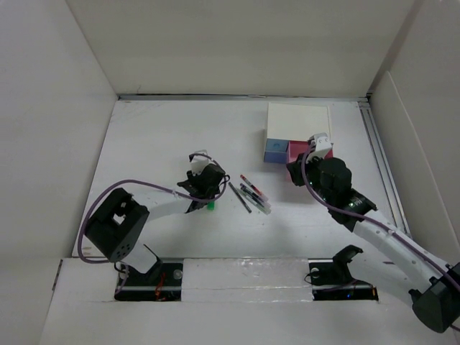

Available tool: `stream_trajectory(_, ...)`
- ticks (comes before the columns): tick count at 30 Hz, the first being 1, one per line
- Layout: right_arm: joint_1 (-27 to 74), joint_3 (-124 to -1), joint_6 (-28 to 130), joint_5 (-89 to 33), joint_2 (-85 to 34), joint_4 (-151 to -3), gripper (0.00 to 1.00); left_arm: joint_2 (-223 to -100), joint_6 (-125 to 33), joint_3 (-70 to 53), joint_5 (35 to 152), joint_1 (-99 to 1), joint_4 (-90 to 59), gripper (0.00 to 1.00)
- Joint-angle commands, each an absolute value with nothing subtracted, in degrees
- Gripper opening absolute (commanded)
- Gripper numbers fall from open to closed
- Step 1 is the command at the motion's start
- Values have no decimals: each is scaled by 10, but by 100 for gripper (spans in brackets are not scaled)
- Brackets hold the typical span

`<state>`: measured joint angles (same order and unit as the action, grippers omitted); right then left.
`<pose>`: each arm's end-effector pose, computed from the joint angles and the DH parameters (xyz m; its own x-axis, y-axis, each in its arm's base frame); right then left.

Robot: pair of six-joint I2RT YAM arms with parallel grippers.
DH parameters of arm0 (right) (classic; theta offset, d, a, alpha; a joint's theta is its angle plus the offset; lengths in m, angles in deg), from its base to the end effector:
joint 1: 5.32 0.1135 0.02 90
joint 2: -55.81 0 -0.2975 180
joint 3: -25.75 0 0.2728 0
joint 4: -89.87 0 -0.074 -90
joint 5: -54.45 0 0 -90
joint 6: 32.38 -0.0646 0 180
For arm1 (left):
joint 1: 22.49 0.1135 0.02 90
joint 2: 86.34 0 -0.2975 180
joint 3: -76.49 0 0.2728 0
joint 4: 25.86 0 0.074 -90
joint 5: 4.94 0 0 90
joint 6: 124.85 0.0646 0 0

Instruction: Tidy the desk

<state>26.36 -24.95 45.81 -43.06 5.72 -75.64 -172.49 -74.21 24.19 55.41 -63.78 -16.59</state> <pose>0.2052 0.1167 0.3115 -0.2843 0.0630 -0.9567 -0.3622 0.9168 0.1680 0.2627 -0.1882 0.1694 -0.5887 -0.2165 -0.7788 -0.0921 0.9752 -0.2015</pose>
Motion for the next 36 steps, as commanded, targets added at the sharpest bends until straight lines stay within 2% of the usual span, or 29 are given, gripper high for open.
stream_trajectory(1, 289, -242, 454, -428, 48, -799, 22, -1739, -743, 216, 542, -625, -174, 41)
stream_trajectory(13, 300, -230, 453, -428, 52, -804, 25, -1776, -735, 206, 530, -607, -187, 42)
stream_trajectory(15, 300, -226, 454, -428, 54, -803, 26, -1784, -733, 203, 532, -602, -191, 39)
stream_trajectory(16, 300, -226, 454, -429, 56, -802, 27, -1791, -727, 200, 533, -602, -194, 31)
stream_trajectory(18, 300, -225, 456, -435, 65, -797, 28, -1801, -728, 194, 529, -602, -195, 25)
stream_trajectory(21, 300, -228, 458, -439, 76, -784, 28, -1804, -726, 192, 529, -602, -199, 25)
stream_trajectory(24, 300, -227, 458, -450, 95, -776, 29, -1803, -724, 191, 528, -602, -199, 11)
stream_trajectory(25, 300, -227, 458, -451, 98, -776, 29, -1794, -725, 193, 529, -602, -199, 3)
stream_trajectory(26, 300, -227, 458, -452, 102, -776, 29, -1785, -724, 194, 530, -602, -201, 0)
stream_trajectory(29, 300, -227, 458, -461, 108, -752, 29, -1699, -708, 192, 545, -602, -193, 0)
stream_trajectory(36, 300, -223, 454, -479, 109, -750, 29, -1608, -673, 146, 594, -641, -185, 0)
